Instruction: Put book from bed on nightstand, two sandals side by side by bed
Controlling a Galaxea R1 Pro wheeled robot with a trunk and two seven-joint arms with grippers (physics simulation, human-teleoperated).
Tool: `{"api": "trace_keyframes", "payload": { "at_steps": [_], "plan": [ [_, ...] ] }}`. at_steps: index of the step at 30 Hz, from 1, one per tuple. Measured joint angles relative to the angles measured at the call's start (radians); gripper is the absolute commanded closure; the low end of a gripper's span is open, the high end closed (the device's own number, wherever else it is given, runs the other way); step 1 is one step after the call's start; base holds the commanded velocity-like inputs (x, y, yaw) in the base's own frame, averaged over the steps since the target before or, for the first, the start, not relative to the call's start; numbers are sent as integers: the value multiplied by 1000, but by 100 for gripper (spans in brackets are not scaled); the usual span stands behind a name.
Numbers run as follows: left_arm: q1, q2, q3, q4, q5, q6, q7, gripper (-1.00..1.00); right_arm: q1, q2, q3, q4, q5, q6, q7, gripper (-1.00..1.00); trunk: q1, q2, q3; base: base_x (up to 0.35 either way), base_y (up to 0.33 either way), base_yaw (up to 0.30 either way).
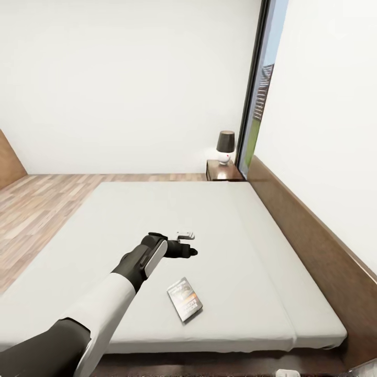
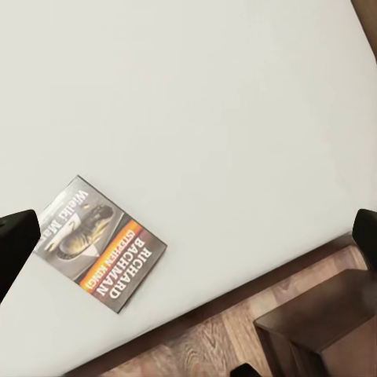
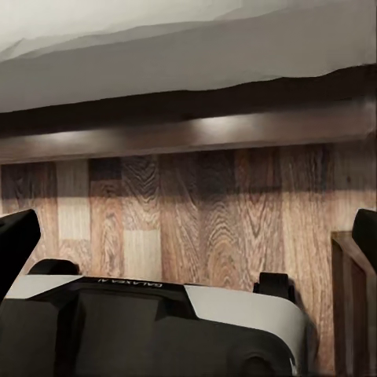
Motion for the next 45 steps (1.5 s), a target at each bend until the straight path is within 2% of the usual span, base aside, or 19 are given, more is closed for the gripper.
{"api": "trace_keyframes", "payload": {
  "at_steps": [3,5,7,9,10,12,13,18,22,28,42,45],
  "plan": [
    [0,0,0,1,0,0,0,-100,-2,-32,-2,-56,-1,64,4,-100,0,0,-5,0,0,57],
    [0,0,0,1,0,0,0,-100,-2,-40,0,-132,-2,152,9,-100,0,0,-8,0,0,59],
    [0,0,0,2,0,0,-1,-100,-3,-60,0,-242,0,273,47,-100,0,0,-11,0,0,63],
    [0,0,0,2,0,0,-1,-100,-3,-101,2,-330,2,394,132,-100,0,0,-14,0,0,66],
    [0,0,0,2,0,0,0,-100,-3,-112,2,-344,2,422,161,-100,0,0,-16,0,0,68],
    [0,0,0,2,0,0,-1,-100,-3,-147,2,-381,2,503,298,-100,0,0,-19,0,0,69],
    [0,0,0,2,0,0,-1,-100,-3,-156,2,-390,3,523,364,-100,0,0,-20,0,0,69],
    [0,0,0,2,0,0,-2,-100,-3,-163,7,-397,9,542,441,-100,0,0,-28,0,0,69],
    [0,0,0,2,0,0,-2,-100,-3,-164,11,-397,12,544,459,-100,0,0,-34,0,0,70],
    [0,0,0,2,1,0,-2,-100,-3,-163,11,-393,12,536,577,-100,0,0,-43,0,0,70],
    [0,0,0,2,2,0,-2,-100,-1,-154,12,-391,15,530,597,-100,0,0,-65,0,0,81],
    [0,0,0,2,2,0,-2,-100,-1,-153,12,-390,31,529,595,-100,0,0,-69,0,0,100]
  ]
}}
